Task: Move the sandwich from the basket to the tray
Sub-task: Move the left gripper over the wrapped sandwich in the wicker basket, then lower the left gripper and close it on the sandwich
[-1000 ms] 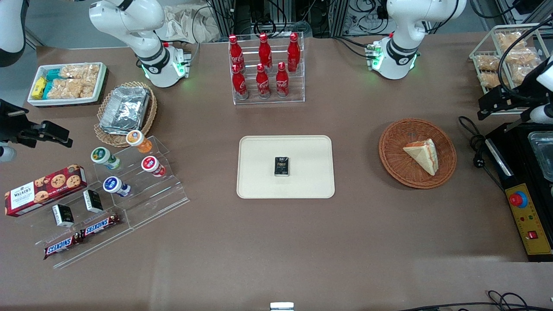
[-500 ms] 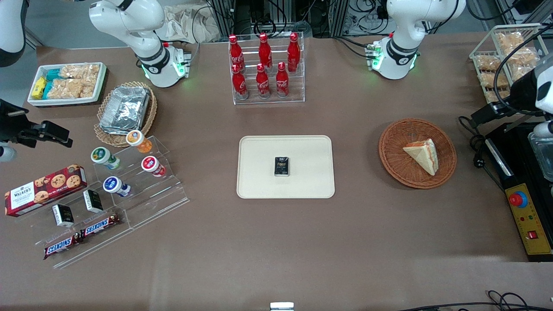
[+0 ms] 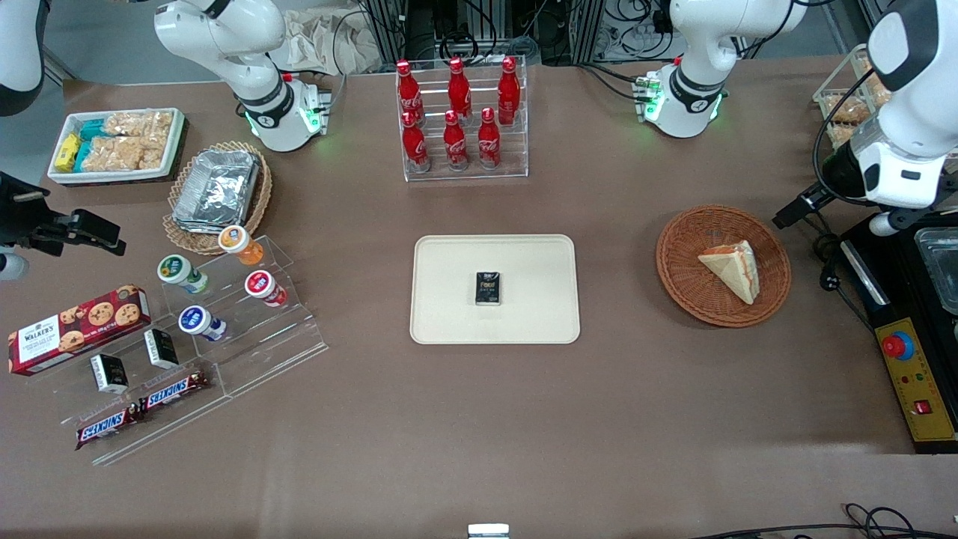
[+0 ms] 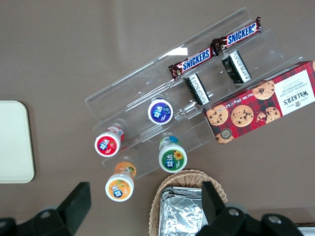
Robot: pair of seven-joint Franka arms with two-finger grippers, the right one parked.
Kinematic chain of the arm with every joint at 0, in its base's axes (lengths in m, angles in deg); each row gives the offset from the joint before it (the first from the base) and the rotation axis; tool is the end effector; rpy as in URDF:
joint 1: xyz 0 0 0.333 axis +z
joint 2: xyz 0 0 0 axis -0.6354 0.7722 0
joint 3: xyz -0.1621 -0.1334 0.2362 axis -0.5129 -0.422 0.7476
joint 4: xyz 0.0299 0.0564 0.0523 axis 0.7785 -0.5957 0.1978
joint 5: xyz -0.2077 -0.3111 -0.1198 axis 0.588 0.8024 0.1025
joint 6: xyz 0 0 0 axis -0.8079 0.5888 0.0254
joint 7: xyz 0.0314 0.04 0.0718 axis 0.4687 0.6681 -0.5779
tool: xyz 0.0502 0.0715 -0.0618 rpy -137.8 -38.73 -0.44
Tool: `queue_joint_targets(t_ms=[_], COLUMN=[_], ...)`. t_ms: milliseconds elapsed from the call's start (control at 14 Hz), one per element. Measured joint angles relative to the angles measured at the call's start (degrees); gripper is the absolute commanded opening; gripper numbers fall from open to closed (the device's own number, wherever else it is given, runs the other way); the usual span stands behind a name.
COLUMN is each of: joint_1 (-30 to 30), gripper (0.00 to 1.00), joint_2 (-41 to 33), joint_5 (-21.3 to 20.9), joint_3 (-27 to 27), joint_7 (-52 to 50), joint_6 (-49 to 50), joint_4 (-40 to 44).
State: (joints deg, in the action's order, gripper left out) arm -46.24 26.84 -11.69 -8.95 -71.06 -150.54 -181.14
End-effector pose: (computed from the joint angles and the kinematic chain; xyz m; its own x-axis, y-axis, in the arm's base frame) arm 0.4733 0.0153 0.4910 0.8223 0.5665 -0.0531 0.5685 -0.8220 0.0339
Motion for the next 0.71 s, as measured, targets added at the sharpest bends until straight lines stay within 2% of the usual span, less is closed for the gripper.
queue_joint_targets(t_ms=[357,714], joint_1=[0.17,0.10], gripper=[1.00,1.00], joint_2=[1.63,6.96], joint_5=[0.00,0.02], joint_3=[1.99,1.95], joint_7=[-5.58,-9.06], joint_6=[-9.30,-24.29], joint_4=[-7.13,-14.71])
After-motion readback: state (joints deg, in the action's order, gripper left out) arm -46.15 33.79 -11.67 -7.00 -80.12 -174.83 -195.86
